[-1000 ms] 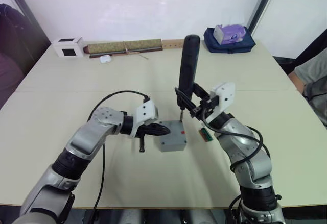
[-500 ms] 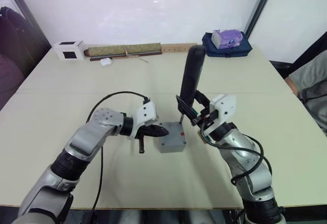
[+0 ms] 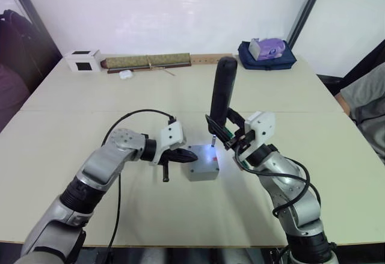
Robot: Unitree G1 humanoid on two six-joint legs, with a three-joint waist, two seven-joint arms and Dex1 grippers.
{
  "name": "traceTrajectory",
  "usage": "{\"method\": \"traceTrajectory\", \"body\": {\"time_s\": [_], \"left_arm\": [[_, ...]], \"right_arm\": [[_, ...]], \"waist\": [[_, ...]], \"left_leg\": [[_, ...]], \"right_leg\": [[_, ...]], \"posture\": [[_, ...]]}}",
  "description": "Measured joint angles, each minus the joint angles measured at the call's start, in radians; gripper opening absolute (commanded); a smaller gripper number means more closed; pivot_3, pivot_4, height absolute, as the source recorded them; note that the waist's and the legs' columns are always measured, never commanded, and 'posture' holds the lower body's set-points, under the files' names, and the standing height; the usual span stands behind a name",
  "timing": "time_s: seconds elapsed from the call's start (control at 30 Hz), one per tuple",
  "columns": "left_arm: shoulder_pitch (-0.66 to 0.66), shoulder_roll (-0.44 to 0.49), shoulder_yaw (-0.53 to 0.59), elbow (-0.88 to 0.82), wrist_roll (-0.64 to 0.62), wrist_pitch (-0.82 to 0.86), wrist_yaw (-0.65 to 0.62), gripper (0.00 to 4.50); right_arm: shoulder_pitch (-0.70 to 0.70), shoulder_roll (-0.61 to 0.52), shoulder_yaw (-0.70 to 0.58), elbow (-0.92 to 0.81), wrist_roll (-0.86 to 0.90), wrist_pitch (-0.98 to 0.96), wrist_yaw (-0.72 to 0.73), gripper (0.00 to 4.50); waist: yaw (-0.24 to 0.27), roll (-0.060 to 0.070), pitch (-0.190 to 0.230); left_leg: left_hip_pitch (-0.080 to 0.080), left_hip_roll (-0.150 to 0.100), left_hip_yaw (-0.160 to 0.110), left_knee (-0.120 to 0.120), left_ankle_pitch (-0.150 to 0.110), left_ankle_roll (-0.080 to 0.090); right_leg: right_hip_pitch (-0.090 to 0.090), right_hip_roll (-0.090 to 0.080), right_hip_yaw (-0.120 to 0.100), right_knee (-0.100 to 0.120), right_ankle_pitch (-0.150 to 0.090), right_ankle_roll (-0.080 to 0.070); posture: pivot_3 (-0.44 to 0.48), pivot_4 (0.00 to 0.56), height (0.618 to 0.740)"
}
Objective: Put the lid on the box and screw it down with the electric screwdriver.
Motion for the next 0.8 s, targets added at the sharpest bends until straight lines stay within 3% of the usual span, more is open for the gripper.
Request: {"method": "traceTrajectory", "body": {"time_s": [0.8], "left_arm": [[0.011,0.0,-0.001,-0.01,0.002,-0.002,-0.006,0.0]], "right_arm": [[0.0,-0.009,-0.001,0.004,-0.001,-0.001,0.016,1.85]], "waist": [[0.0,-0.001,-0.004]], "left_leg": [[0.0,0.001,0.0,-0.002,0.0,0.0]], "right_leg": [[0.001,0.0,0.0,-0.003,0.0,-0.001]], "posture": [[0.0,0.15,0.74]]}}
